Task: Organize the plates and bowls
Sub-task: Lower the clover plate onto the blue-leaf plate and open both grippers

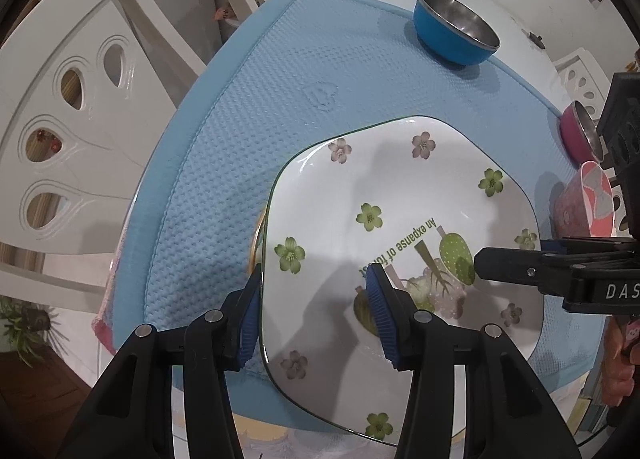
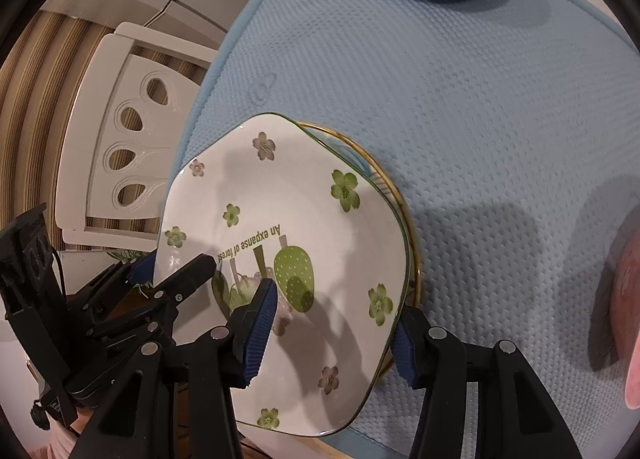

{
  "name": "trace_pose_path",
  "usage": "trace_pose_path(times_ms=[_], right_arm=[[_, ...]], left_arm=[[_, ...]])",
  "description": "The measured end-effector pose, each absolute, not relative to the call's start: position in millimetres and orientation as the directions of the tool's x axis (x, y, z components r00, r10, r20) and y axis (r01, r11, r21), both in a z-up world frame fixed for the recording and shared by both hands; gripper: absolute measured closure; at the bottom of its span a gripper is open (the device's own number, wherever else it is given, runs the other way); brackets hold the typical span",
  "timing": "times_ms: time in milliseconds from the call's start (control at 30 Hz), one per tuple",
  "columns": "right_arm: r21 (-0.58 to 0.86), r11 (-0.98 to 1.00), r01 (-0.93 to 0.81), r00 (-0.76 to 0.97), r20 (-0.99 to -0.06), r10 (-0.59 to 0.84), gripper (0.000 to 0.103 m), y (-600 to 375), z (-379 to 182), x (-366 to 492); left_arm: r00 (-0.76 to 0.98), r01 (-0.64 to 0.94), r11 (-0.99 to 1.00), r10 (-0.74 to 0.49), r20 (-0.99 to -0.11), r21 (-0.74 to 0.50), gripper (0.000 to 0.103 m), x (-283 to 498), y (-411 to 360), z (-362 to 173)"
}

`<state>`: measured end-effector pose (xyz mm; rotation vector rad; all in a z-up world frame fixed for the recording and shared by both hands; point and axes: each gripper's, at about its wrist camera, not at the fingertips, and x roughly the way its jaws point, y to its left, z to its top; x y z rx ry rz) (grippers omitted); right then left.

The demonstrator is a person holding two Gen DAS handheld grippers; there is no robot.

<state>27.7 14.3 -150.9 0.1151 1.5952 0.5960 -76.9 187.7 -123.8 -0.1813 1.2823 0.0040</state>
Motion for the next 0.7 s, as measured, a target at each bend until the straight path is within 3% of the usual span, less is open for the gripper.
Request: trace_pose_path(times_ms=[700], right_arm=[[0.449,0.864,-0.226,-0.143,-0.893,0.426,0.052,8.4,-153.6,28.8]], left_arm=[[0.243,-0.113,0.985,-0.099,-0.965,-0.130,0.057,-71.6,188.8,-130.1]])
